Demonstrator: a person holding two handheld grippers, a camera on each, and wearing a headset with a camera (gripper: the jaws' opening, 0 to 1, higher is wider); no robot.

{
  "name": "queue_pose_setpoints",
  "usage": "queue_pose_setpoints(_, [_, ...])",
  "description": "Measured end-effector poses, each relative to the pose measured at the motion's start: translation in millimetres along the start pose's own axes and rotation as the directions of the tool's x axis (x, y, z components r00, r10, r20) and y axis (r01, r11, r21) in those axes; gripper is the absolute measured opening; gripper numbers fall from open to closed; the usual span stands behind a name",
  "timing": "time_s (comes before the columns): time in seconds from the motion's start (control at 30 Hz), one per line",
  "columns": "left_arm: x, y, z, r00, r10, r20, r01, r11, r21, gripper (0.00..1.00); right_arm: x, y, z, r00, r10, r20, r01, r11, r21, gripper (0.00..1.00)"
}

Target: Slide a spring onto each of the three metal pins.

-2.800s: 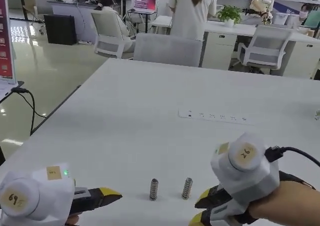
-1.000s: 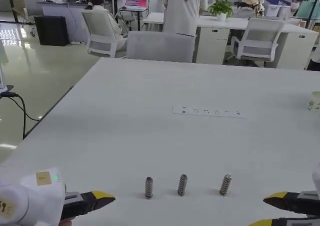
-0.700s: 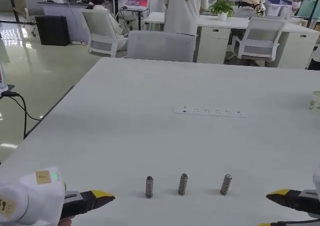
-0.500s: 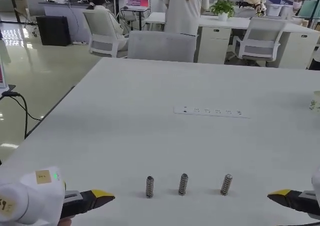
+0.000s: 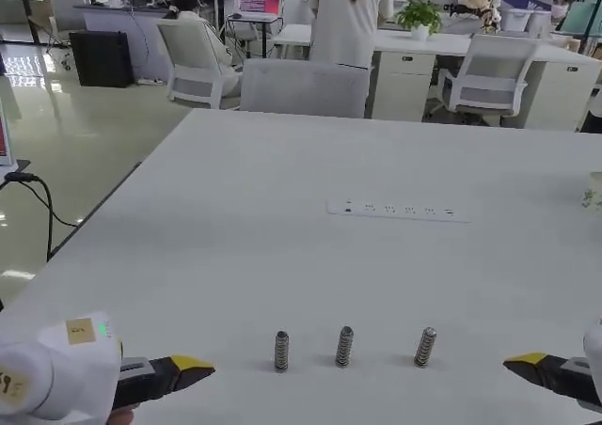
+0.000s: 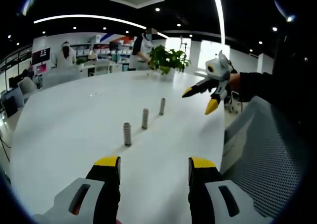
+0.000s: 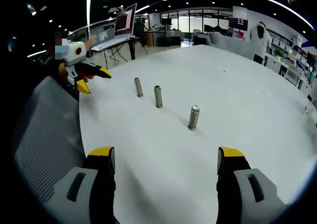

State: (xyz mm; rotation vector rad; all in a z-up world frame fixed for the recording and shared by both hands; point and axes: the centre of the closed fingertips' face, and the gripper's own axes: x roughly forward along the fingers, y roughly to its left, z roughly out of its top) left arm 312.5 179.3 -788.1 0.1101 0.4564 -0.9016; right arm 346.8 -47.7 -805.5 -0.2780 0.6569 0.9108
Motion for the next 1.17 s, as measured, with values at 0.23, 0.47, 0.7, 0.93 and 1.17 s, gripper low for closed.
queue_pose_setpoints(0.23, [0.0,0.0,-0.1,1.0000,-0.001,0.003,0.001,1.000,-0.001,0.50,-0.9,-2.6,2.1,0.9999,-0.012,0.007,0.012,1.000,-0.004,0.85])
queue_pose_setpoints(0.47, [0.2,-0.2,-0.9,1.0000,-0.003,0.001,0.003,1.000,0.000,0.50,-3.2,-7.3,3.4,0.9995,-0.027,0.015,0.027,1.000,-0.002,0.85])
queue_pose_setpoints(0.7, [-0.3,-0.9,-1.8,1.0000,-0.005,-0.003,0.005,1.000,0.000,0.50,-4.2,-8.0,2.4,0.9994,-0.031,0.013,0.031,1.000,-0.003,0.85])
queue_pose_setpoints(0.93, [-0.7,-1.0,-2.9,1.0000,-0.004,-0.008,0.004,1.000,0.001,0.50,-5.3,-10.6,2.7,0.9993,-0.036,0.014,0.036,0.999,-0.004,0.84])
queue_pose_setpoints(1.17, [-0.6,-0.9,-3.4,0.9999,-0.004,-0.012,0.004,1.000,0.000,0.50,-4.3,-12.1,1.5,0.9994,-0.034,0.009,0.034,0.999,-0.005,0.84])
